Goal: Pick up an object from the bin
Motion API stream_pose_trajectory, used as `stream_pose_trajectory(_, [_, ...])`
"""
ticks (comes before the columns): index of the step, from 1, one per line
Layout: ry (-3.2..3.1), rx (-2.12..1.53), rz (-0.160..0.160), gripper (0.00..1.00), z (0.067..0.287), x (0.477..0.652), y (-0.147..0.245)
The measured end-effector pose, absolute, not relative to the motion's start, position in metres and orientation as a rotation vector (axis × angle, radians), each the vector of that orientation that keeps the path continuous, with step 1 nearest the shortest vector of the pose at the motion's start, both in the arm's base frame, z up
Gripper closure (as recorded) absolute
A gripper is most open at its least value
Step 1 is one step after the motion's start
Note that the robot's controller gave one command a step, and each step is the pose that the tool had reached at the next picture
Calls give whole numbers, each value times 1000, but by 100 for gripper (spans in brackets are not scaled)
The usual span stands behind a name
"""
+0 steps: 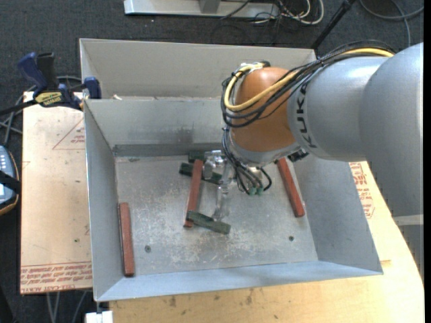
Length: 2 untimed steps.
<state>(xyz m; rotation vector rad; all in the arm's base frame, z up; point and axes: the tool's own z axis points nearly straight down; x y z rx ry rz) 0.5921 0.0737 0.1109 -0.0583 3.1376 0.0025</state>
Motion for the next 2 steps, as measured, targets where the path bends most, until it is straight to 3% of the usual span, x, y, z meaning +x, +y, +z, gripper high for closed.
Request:
stream_pose_trajectory(1, [3141,123,7,0,90,594,73])
stream_pose_trajectory(2, [3136,127,2,0,91,598,67])
